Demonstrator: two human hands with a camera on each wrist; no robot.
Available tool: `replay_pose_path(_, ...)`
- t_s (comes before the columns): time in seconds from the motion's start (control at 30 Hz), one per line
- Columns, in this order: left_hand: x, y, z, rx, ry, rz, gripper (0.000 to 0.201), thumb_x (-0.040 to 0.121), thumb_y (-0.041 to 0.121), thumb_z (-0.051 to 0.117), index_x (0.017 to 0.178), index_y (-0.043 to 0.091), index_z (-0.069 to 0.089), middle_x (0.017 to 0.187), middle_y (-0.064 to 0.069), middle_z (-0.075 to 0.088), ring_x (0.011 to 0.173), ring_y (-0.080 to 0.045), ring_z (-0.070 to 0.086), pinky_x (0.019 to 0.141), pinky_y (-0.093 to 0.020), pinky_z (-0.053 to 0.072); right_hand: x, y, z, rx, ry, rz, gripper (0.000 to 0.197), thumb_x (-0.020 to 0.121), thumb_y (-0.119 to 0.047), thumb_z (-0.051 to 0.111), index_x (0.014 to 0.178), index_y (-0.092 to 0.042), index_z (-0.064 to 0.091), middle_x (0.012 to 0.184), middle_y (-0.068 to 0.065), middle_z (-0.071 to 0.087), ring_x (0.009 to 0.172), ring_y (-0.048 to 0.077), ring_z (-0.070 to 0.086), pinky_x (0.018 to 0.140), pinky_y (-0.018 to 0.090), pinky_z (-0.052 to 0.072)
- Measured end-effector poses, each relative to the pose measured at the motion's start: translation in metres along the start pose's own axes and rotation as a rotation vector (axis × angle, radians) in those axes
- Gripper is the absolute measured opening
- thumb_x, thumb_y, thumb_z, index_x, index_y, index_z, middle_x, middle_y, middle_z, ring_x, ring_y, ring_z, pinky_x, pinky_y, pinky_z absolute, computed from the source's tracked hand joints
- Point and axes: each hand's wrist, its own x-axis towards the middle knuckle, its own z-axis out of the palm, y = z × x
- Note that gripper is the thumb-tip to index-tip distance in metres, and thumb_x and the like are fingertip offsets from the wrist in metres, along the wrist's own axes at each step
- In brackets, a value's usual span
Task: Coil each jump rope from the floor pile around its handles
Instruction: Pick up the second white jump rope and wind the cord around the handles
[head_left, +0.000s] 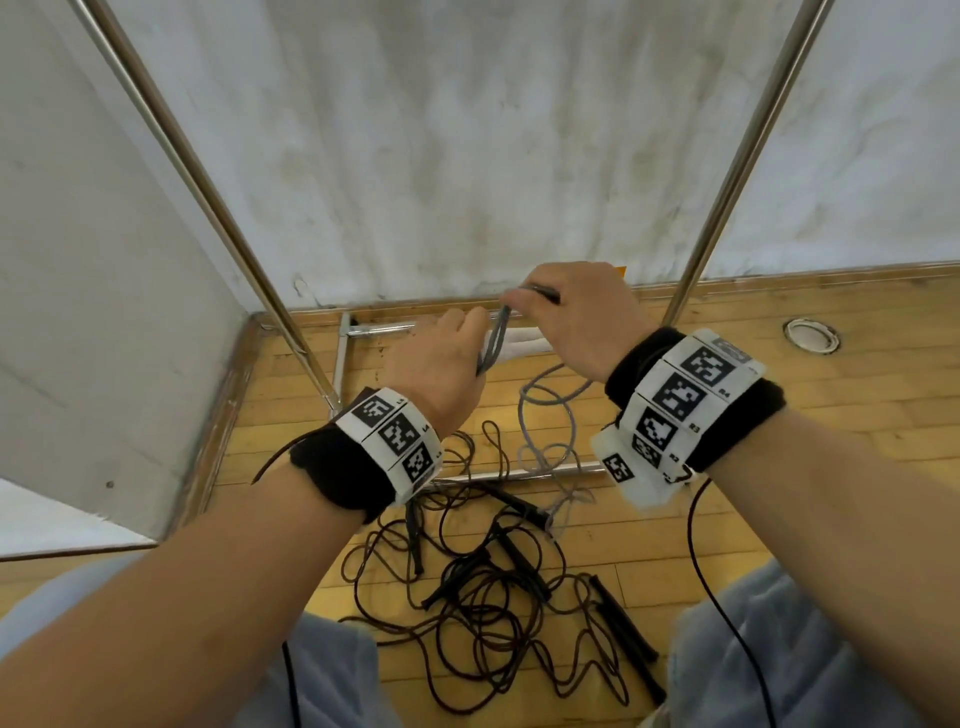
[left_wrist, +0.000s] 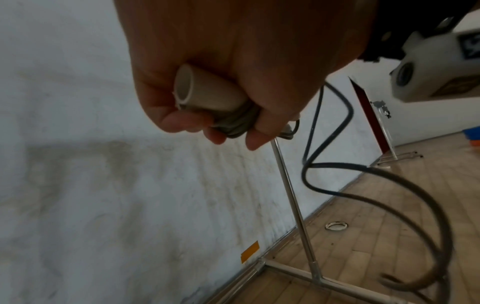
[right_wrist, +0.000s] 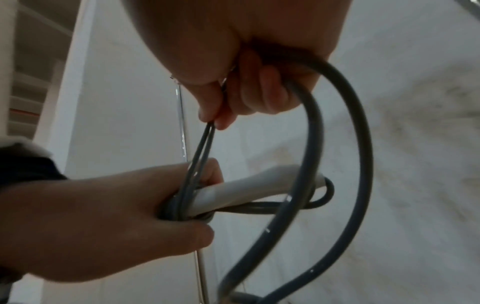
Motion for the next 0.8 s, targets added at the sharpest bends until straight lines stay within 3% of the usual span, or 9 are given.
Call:
replay_pose_path(0.1,-0.002,0.003,-0.003,-0.029,0.024,0.016,0.022,0.085,0.026,0.054,0.099,0.022,0.038,0.096,0.001,0.052,0.081,-0.02,0.044,0.06,-0.032,0.03,0.007,0.014,-0.002,0.017,0.027,0.077,0.038,0.09,-0.046,0.054,0.071,-0.014,0.061,0.055,-0.009,0.044,0.053,0.008,0.041,0.055,0.026,0.029)
replay_pose_path(0.23,-0.006,0.005,-0.012,-0.125,0.047,0.05,0.029,0.076,0.032,0.056,0.087,0.026,0.03,0.075,0.01,0.042,0.064,-0.019,0.042,0.052,-0.029,0.03,0.012,0.026,-0.009,0.234,-0.022,0.186,0.042,0.08,-0.05,0.066,0.054,-0.019,0.057,0.036,-0.011,0.031,0.037,0.007,0.03,0.042,0.018,0.026)
replay_pose_path(0.33,-0.011,0.006,-0.02,-0.215,0.05,0.072,0.026,0.07,0.04,0.052,0.086,0.025,0.038,0.067,0.012,0.04,0.06,-0.02,0.046,0.052,-0.032,0.041,0.013,0.031,-0.012,0.351,-0.126,0.242,0.044,0.078,-0.051,0.067,0.055,-0.014,0.058,0.037,-0.011,0.027,0.035,0.006,0.025,0.036,0.015,0.024)
replay_pose_path(0.47,-0.016,0.01,-0.028,-0.368,0.077,0.11,0.03,0.07,0.038,0.055,0.092,0.019,0.048,0.068,0.01,0.05,0.06,-0.019,0.051,0.052,-0.031,0.042,0.007,0.037,-0.007,0.661,-0.239,0.331,0.035,0.08,-0.042,0.065,0.059,-0.015,0.06,0.044,-0.008,0.046,0.038,0.006,0.039,0.04,0.017,0.031)
replay_pose_path(0.53,-0.017,0.012,-0.032,-0.464,0.102,0.09,0.029,0.07,0.036,0.056,0.093,0.023,0.045,0.066,0.012,0.049,0.058,-0.013,0.051,0.049,-0.026,0.038,0.002,0.038,0.002,0.888,-0.254,0.385,0.022,0.085,-0.03,0.059,0.074,-0.011,0.062,0.049,-0.005,0.05,0.039,0.007,0.04,0.041,0.02,0.03)
replay_pose_path(0.6,-0.018,0.015,-0.036,-0.531,0.109,0.061,0.032,0.069,0.035,0.056,0.095,0.027,0.037,0.066,0.012,0.051,0.055,-0.007,0.052,0.045,-0.025,0.038,-0.002,0.035,0.015,0.964,-0.277,0.45,0.013,0.097,-0.01,0.043,0.089,-0.007,0.053,0.044,-0.008,0.045,0.041,0.008,0.031,0.039,0.017,0.024)
replay_pose_path(0.67,-0.018,0.018,-0.038,-0.587,0.114,0.028,0.035,0.068,0.035,0.055,0.096,0.029,0.034,0.07,0.01,0.054,0.055,-0.006,0.053,0.044,-0.026,0.039,-0.006,0.027,0.028,0.962,-0.305,0.503,0.023,0.099,-0.004,0.032,0.082,-0.01,0.047,0.039,-0.011,0.039,0.043,0.009,0.025,0.037,0.016,0.02)
replay_pose_path(0.73,-0.017,0.019,-0.04,-0.645,0.131,-0.002,0.035,0.069,0.035,0.054,0.097,0.029,0.034,0.072,0.009,0.054,0.054,-0.008,0.052,0.044,-0.024,0.035,-0.01,0.018,0.036,1.038,-0.309,0.498,0.029,0.097,-0.006,0.038,0.07,-0.013,0.042,0.04,-0.01,0.036,0.041,0.007,0.023,0.037,0.017,0.017)
replay_pose_path(0.8,-0.015,0.017,-0.04,-0.652,0.153,-0.028,0.032,0.072,0.033,0.055,0.097,0.03,0.034,0.069,0.008,0.053,0.054,-0.01,0.052,0.041,-0.017,0.03,-0.011,0.012,0.04,1.107,-0.324,0.473,0.027,0.098,-0.012,0.041,0.071,-0.013,0.043,0.044,-0.009,0.035,0.039,0.006,0.024,0.038,0.018,0.016)
